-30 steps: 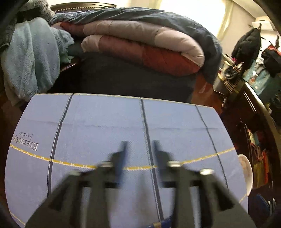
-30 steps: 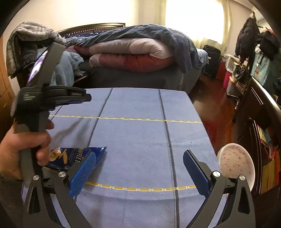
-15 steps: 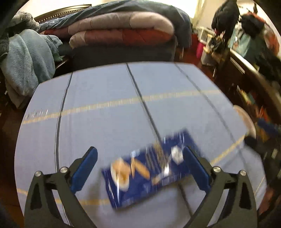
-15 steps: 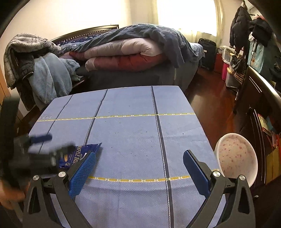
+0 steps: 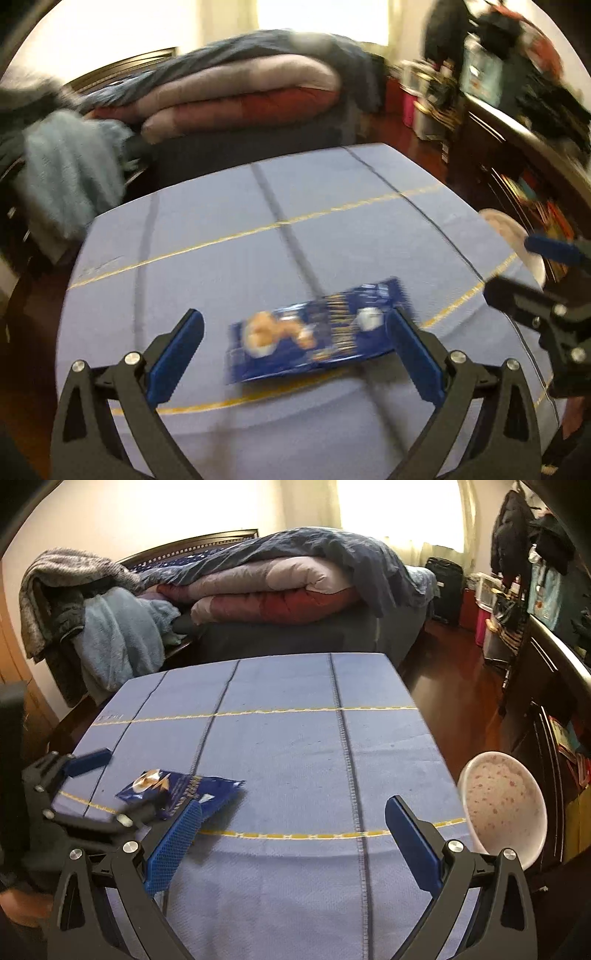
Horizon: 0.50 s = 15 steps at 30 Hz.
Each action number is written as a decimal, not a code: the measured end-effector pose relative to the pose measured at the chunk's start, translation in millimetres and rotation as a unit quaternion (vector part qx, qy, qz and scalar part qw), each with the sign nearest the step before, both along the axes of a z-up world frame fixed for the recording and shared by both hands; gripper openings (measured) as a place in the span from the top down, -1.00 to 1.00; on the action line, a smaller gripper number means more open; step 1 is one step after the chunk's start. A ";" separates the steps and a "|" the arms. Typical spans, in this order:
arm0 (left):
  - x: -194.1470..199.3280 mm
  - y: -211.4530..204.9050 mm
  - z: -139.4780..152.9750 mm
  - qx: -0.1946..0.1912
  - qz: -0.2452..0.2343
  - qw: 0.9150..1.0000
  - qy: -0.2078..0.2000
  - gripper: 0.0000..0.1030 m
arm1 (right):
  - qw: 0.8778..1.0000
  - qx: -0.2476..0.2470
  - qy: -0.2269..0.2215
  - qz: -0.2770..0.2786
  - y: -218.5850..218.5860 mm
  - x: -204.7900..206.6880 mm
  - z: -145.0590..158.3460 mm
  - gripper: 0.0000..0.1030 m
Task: Collect trash
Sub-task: 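Grasp the blue wafer packet with the right tool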
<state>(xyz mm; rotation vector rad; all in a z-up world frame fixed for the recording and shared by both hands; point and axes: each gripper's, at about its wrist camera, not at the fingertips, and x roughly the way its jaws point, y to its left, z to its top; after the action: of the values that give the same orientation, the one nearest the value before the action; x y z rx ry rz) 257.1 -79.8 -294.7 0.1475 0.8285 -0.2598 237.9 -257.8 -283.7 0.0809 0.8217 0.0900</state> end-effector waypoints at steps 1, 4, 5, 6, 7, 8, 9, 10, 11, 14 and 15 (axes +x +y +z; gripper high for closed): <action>-1.1 14.7 3.0 -0.008 0.021 1.000 -0.001 -0.93 | 1.000 0.005 0.002 0.007 4.8 1.4 -1.6 -0.92; -2.0 61.2 11.8 -0.039 0.087 0.995 -0.001 -0.93 | 0.999 0.022 0.014 0.029 21.7 8.4 -9.2 -0.92; -3.9 77.7 14.6 -0.053 0.110 0.993 -0.001 -0.93 | 0.999 0.027 0.018 0.034 28.1 11.1 -12.3 -0.92; -3.9 86.0 16.0 -0.058 0.122 0.991 0.000 -0.93 | 0.998 0.033 0.026 0.042 37.1 15.5 -17.6 -0.92; -4.5 95.7 17.2 -0.063 0.135 0.989 0.001 -0.93 | 0.998 0.036 0.032 0.045 42.0 18.2 -20.5 -0.89; -5.7 104.6 18.6 -0.067 0.144 0.987 0.001 -0.93 | 0.997 0.041 0.038 0.049 47.1 20.5 -24.0 -0.87; -5.1 109.8 19.9 -0.070 0.149 0.986 0.001 -0.93 | 0.996 0.051 0.046 0.056 54.7 24.7 -28.4 -0.83; -5.8 115.0 20.8 -0.073 0.153 0.985 0.001 -0.93 | 0.995 0.055 0.050 0.059 59.4 26.7 -30.5 -0.76; -5.5 117.5 21.3 -0.075 0.154 0.985 0.001 -0.93 | 0.995 0.060 0.052 0.060 63.8 29.4 -32.3 -0.71; -6.8 122.5 22.8 -0.081 0.155 0.985 0.002 -0.93 | 0.993 0.076 0.061 0.071 78.1 40.2 -38.3 -0.17; -6.8 122.8 23.5 -0.083 0.153 0.985 0.002 -0.93 | 0.992 0.082 0.066 0.075 80.5 42.6 -39.9 0.30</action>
<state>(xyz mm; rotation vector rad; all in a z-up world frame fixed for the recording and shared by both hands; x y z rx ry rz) 250.3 43.0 -271.2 -0.1361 0.8186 -0.0391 280.5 -177.3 -323.6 0.1807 0.9514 0.2973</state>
